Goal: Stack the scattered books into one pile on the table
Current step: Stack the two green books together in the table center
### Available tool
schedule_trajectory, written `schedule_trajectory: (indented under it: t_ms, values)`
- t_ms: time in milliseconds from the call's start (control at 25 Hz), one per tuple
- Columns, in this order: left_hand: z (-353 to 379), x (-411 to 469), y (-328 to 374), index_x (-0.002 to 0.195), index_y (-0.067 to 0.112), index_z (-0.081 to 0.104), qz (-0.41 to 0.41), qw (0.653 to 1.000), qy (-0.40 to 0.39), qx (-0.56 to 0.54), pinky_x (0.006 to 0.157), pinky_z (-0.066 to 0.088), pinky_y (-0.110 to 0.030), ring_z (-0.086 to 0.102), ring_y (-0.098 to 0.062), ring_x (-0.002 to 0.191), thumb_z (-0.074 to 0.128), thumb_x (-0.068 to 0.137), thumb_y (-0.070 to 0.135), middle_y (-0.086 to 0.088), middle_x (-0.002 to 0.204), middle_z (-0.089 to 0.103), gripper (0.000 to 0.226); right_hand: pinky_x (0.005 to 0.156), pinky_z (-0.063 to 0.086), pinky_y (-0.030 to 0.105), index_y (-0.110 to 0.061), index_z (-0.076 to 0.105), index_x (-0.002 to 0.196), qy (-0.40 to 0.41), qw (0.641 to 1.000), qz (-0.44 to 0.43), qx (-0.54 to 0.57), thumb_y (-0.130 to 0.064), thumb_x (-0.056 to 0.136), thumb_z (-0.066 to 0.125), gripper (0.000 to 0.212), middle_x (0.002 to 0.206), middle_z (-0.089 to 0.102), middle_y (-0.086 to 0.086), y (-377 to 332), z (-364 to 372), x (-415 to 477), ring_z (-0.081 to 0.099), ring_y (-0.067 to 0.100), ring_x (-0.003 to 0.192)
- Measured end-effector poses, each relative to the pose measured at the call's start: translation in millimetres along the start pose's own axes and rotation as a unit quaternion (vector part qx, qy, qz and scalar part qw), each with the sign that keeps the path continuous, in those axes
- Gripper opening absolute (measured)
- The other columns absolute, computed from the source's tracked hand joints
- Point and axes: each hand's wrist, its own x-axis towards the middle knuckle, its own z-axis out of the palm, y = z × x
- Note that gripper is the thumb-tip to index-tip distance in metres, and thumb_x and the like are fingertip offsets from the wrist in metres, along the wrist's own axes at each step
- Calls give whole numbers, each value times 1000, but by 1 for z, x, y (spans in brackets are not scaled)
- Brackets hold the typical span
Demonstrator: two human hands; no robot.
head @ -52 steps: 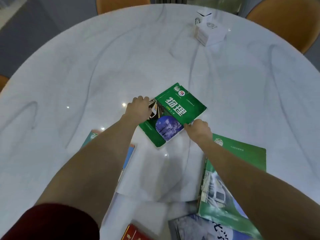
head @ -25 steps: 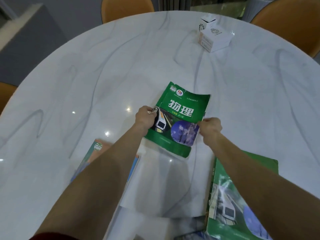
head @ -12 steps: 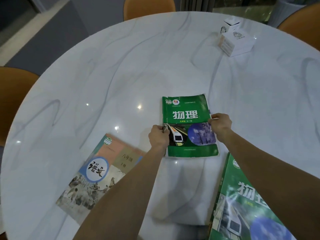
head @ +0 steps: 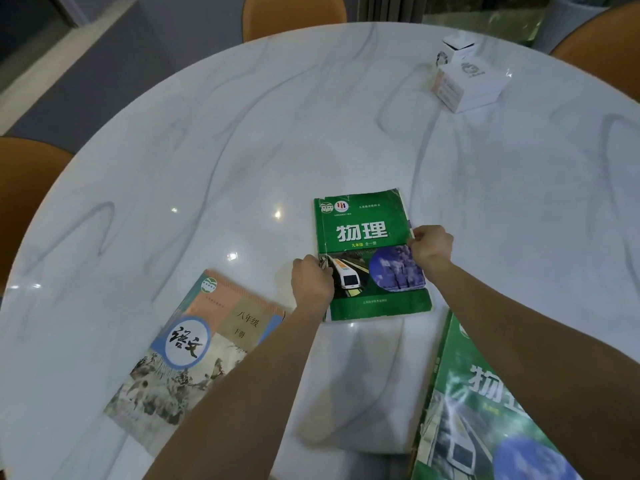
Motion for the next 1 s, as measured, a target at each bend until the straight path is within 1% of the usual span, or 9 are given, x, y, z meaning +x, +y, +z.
schedule_trajectory:
  t_ms: [40,120,200,320,440,600,760,880,1000]
  values:
    - [-1,-1,1,104,-3,63,2,1000,-3,10,74,46,-35,60,-34,98,56,92,19,-20,113,61,26,73,46,26,9,68,87,-8,1000,-3,-12,1,87,51,19,86,67,23,-1,-1,-1,53,26,73]
    - [-3,-2,1,103,-3,64,5,1000,-15,26,73,47,-35,61,-34,97,55,92,20,-20,112,61,27,69,45,26,7,64,82,-28,999,-16,-39,1,87,51,15,91,68,24,-3,-1,-6,52,26,74]
    - [-7,-5,1,103,-2,63,14,999,-28,40,72,48,-35,62,-34,96,54,92,19,-20,110,63,26,67,45,28,1,59,79,-45,996,-32,-69,-4,88,55,11,99,69,25,-5,-4,-13,58,30,79]
    - [-16,-12,2,106,0,61,39,996,-30,73,78,50,-39,61,-34,99,47,93,18,-18,110,62,26,83,53,35,5,65,100,-67,992,-48,-92,-16,91,57,24,107,68,23,1,-13,-23,63,36,99]
    - [-25,-27,7,108,4,63,92,989,-6,113,78,52,-40,61,-33,97,44,94,17,-15,109,63,27,89,52,37,2,63,112,-74,990,-70,-102,-12,91,54,27,113,67,22,14,-27,-43,62,36,103]
    - [-28,-58,23,106,4,64,177,974,-13,143,78,52,-39,62,-33,99,44,94,16,-17,110,64,26,84,51,36,-4,64,112,-61,983,-111,-134,-13,92,49,27,114,65,18,33,-50,-74,62,34,99]
    - [-13,-99,30,108,6,62,237,960,-35,147,81,52,-41,61,-34,103,45,95,18,-17,112,64,25,87,51,40,-7,62,117,-36,980,-120,-156,-16,93,46,30,116,62,17,69,-72,-108,59,33,105]
    - [4,-127,28,112,5,59,258,952,-70,149,83,52,-41,60,-34,103,45,95,18,-17,114,62,26,86,50,39,-6,63,115,-20,982,-107,-153,-15,92,47,29,115,61,19,106,-84,-134,59,35,104]
    - [21,-154,24,122,8,54,256,951,-106,136,87,50,-41,57,-32,110,45,96,21,-14,121,60,31,89,49,40,-4,63,116,18,986,-87,-139,-11,90,50,30,117,61,21,145,-94,-157,57,37,107]
